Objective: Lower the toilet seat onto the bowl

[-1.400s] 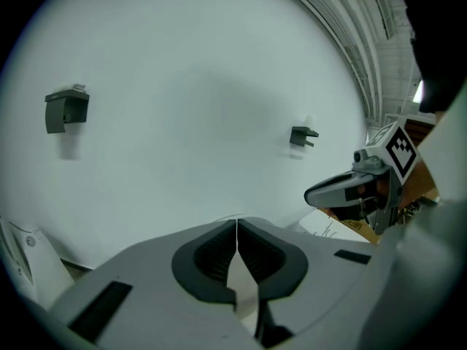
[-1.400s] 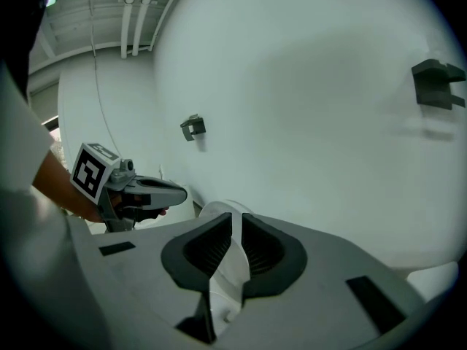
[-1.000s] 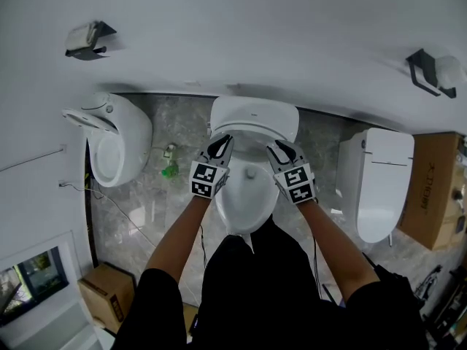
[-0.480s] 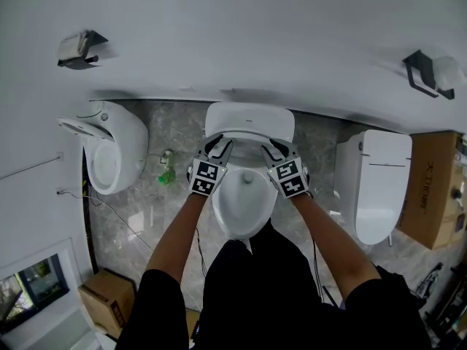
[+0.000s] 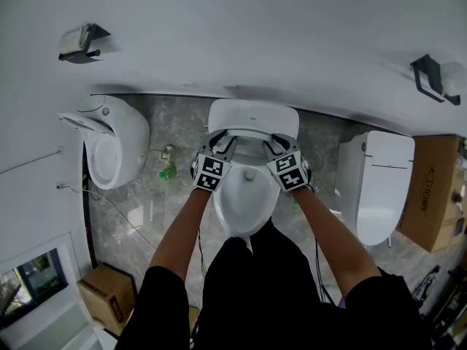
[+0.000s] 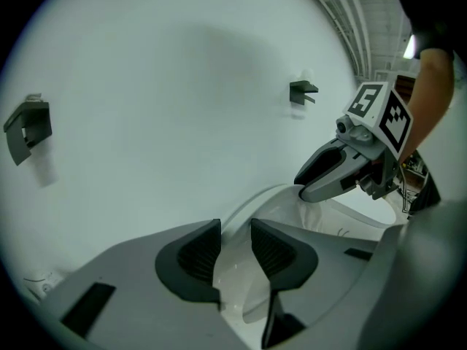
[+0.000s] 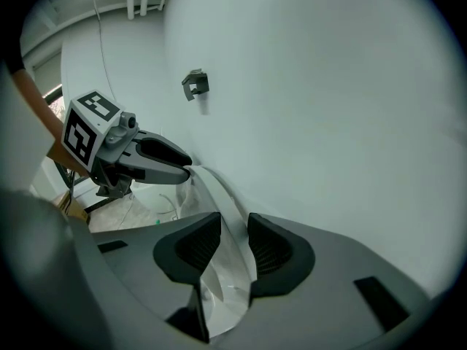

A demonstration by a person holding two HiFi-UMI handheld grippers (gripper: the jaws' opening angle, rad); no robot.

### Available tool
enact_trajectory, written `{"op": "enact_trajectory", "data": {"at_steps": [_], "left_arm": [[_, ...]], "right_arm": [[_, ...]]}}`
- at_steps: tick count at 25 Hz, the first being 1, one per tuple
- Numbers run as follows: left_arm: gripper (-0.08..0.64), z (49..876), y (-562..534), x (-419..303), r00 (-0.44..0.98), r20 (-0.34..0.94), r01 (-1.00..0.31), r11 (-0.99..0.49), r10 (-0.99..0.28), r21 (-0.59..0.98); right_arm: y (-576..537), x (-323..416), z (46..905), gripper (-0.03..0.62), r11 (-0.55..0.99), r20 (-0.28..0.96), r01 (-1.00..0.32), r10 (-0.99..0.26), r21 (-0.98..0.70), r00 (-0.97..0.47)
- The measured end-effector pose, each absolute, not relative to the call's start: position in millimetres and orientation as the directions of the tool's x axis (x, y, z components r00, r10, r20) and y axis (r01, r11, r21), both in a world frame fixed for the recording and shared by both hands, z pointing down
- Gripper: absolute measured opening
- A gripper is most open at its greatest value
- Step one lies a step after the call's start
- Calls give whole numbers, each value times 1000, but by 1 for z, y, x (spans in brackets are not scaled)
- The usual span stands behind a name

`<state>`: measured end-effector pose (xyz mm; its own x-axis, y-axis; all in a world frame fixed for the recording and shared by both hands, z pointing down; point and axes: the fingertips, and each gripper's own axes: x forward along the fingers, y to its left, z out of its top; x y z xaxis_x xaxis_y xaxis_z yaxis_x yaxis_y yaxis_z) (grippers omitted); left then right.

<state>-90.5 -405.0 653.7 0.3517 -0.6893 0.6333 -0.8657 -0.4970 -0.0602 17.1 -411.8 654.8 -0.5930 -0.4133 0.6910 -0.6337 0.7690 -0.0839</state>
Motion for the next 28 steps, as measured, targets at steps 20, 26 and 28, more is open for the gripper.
{"op": "enact_trajectory", "data": {"at_steps": [20, 26, 28], "left_arm": [[138, 632, -331, -89, 447, 607, -848, -527, -657, 55], [141, 629, -289, -87, 465, 608, -832, -552, -644, 51], [143, 633, -273, -87, 464, 617, -824, -565, -635, 39]], "right_arm": [[-338, 22, 636, 141, 716, 681, -689, -451, -110, -577], [-296, 23, 636, 142, 744, 686, -666, -456, -55, -566], [-282, 22, 637, 142, 755, 685, -655, -460, -33, -565]]}}
